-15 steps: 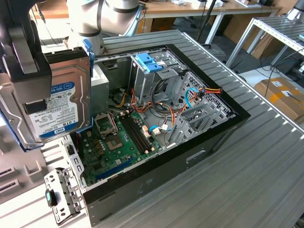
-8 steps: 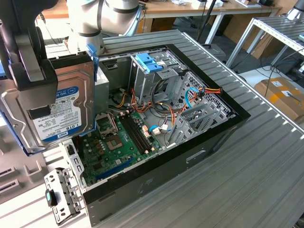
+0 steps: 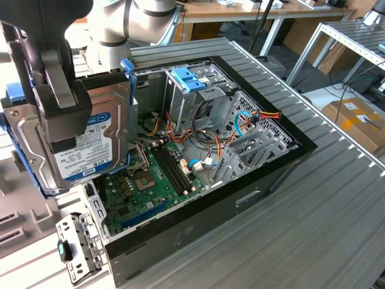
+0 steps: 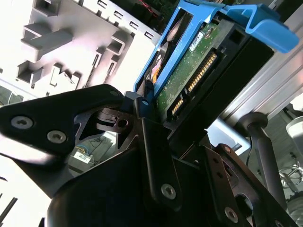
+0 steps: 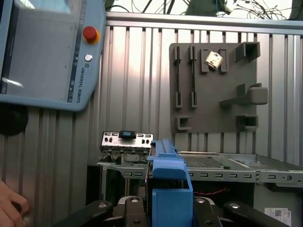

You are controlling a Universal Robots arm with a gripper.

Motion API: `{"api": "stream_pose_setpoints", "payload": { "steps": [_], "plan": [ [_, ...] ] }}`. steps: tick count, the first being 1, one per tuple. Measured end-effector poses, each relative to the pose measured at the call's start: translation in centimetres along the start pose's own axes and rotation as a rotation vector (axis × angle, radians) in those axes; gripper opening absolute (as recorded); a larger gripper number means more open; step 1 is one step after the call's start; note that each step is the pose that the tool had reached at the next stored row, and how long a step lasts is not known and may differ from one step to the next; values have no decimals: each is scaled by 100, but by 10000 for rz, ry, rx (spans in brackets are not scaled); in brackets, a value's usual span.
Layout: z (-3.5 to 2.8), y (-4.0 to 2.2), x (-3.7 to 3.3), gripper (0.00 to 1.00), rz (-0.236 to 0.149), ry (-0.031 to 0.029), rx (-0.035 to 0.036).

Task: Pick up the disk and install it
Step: 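Pick up the disk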

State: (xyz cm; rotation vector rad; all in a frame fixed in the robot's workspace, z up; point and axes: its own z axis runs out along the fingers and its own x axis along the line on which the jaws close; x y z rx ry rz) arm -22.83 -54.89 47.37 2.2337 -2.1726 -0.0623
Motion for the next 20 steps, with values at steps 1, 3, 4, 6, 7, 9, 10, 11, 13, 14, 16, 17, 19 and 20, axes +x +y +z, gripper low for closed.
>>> {"api": "stream_pose_setpoints", "payload": {
  "steps": [1, 3, 4, 6, 7, 9, 10, 11, 13, 14, 16, 17, 19, 20],
  "plan": [
    [0, -27, 2, 36, 0, 0, -1],
    [-1, -74, 6, 36, 0, 1, -2],
    [-1, -95, 8, 36, 1, 0, -2],
    [-2, -142, 13, 36, 0, 0, -3],
    [-4, -181, 16, 36, 0, 1, -5],
    [-6, -233, 21, 36, -1, 0, -5],
    [-8, -272, 24, 36, 1, 0, -7],
    [-9, -309, 26, 36, 1, 0, -8],
    [-12, -381, 31, 36, 0, 0, -11],
    [-12, -399, 32, 36, 0, 0, -11],
    [-14, -448, 35, 36, 0, 0, -13],
    [-15, -466, 37, 36, 0, 1, -14],
    [-18, -543, 41, 36, 0, 0, -17],
    [-19, -581, 44, 36, 0, 0, -17]
  ]
}}
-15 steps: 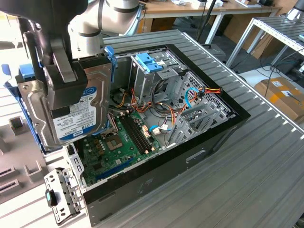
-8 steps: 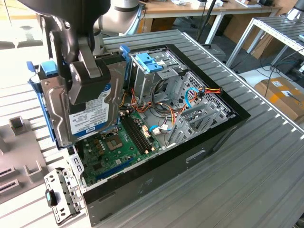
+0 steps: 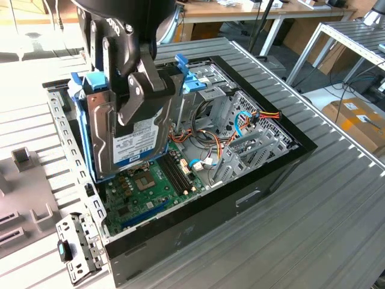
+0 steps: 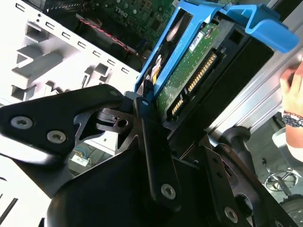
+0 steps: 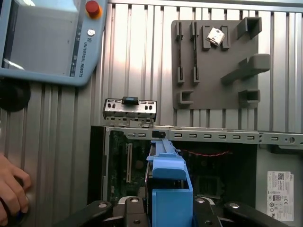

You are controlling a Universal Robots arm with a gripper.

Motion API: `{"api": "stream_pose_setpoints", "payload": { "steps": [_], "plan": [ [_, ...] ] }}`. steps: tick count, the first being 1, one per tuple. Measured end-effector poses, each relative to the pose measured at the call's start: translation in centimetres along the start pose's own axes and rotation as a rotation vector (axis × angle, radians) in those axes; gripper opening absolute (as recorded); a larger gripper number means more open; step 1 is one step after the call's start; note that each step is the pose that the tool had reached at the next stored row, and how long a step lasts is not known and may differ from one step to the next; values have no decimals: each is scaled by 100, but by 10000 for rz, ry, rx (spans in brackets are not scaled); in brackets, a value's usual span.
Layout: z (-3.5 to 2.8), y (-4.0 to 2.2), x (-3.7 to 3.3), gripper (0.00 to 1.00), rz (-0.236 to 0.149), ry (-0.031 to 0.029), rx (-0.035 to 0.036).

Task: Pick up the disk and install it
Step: 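Pick up the disk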

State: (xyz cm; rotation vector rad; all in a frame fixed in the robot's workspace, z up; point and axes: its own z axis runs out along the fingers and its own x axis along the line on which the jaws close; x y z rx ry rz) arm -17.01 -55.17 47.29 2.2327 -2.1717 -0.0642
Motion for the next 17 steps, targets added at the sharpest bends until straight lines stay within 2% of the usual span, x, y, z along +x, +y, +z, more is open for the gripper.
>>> {"api": "stream_pose_setpoints", "payload": {
  "steps": [4, 7, 9, 13, 17],
  "plan": [
    [-4, -84, 5, 36, 0, 1, -4],
    [-7, -179, 11, 36, 0, 0, -6],
    [-9, -219, 14, 36, -1, 0, -7],
    [-14, -350, 24, 36, 0, 0, -10],
    [-16, -420, 29, 36, -1, -1, -12]
  ]
}}
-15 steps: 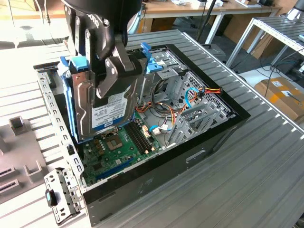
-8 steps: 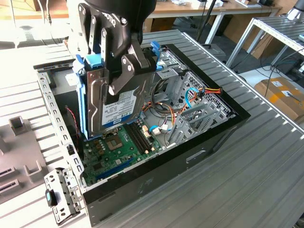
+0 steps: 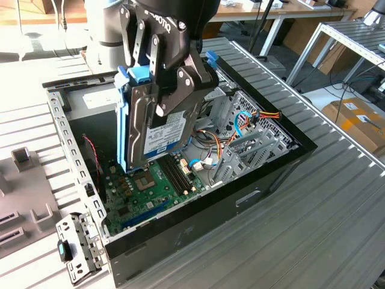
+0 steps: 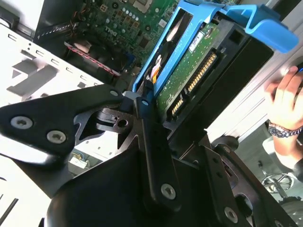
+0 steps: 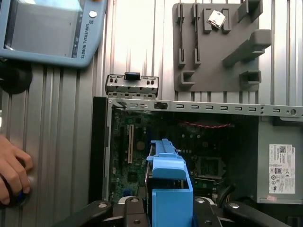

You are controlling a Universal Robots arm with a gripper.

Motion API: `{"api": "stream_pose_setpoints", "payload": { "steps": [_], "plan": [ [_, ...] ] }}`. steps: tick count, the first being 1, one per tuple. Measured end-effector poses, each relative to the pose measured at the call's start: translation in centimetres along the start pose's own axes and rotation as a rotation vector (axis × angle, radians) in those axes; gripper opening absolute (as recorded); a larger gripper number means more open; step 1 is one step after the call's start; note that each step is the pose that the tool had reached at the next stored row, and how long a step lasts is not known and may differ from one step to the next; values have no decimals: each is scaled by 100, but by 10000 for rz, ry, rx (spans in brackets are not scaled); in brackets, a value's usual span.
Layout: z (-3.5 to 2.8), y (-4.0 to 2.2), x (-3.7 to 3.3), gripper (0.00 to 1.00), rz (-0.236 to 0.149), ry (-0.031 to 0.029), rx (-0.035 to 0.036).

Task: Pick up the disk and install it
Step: 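Pick up the disk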

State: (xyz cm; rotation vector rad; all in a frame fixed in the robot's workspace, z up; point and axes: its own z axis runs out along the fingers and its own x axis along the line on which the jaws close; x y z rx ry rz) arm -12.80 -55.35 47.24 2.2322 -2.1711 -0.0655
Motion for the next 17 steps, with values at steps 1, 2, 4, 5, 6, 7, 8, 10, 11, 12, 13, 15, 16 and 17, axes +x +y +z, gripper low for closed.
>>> {"api": "stream_pose_setpoints", "payload": {
  "steps": [1, 2, 4, 5, 6, 7, 8, 10, 11, 12, 13, 15, 16, 17],
  "plan": [
    [-2, -46, 3, 36, 1, 1, -1],
    [-3, -67, 5, 36, 1, 0, -2],
    [-4, -100, 9, 36, 1, 1, -3],
    [-5, -114, 11, 36, 1, 1, -3],
    [-5, -133, 12, 36, 1, 1, -3],
    [-6, -149, 14, 36, 1, 1, -3],
    [-7, -169, 16, 36, 0, 1, -4],
    [-8, -214, 21, 36, 0, 1, -5],
    [-9, -230, 22, 36, 1, 1, -5],
    [-10, -257, 25, 36, 1, 1, -5],
    [-10, -281, 28, 36, 1, 1, -5],
    [-12, -314, 32, 36, 1, 1, -6],
    [-12, -329, 34, 36, 1, 1, -7],
    [-13, -349, 36, 36, 1, 1, -7]
  ]
}}
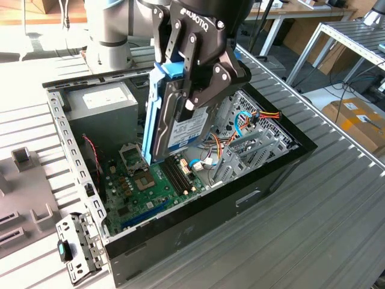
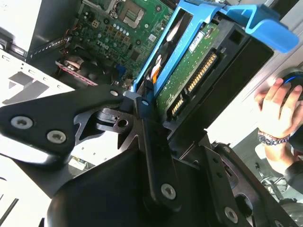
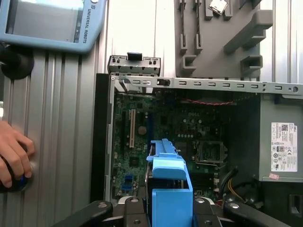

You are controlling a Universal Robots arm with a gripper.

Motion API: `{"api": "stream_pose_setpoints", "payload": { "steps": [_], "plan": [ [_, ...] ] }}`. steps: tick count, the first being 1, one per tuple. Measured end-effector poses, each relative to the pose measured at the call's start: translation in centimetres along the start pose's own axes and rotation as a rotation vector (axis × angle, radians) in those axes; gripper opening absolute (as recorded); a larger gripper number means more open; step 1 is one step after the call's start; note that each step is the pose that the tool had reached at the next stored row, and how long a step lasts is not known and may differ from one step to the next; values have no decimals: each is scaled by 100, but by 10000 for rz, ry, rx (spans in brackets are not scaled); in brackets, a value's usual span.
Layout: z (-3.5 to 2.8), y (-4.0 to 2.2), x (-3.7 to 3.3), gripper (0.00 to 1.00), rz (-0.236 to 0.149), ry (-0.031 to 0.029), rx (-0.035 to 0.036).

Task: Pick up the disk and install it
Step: 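Pick up the disk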

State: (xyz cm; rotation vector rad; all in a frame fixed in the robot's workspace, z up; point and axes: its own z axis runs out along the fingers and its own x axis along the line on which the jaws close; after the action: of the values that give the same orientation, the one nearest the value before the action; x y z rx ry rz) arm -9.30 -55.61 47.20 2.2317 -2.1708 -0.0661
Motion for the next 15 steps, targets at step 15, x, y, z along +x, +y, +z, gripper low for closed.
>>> {"api": "stream_pose_setpoints", "payload": {
  "steps": [15],
  "plan": [
    [-12, -300, 44, 36, 0, 1, -5]
  ]
}}
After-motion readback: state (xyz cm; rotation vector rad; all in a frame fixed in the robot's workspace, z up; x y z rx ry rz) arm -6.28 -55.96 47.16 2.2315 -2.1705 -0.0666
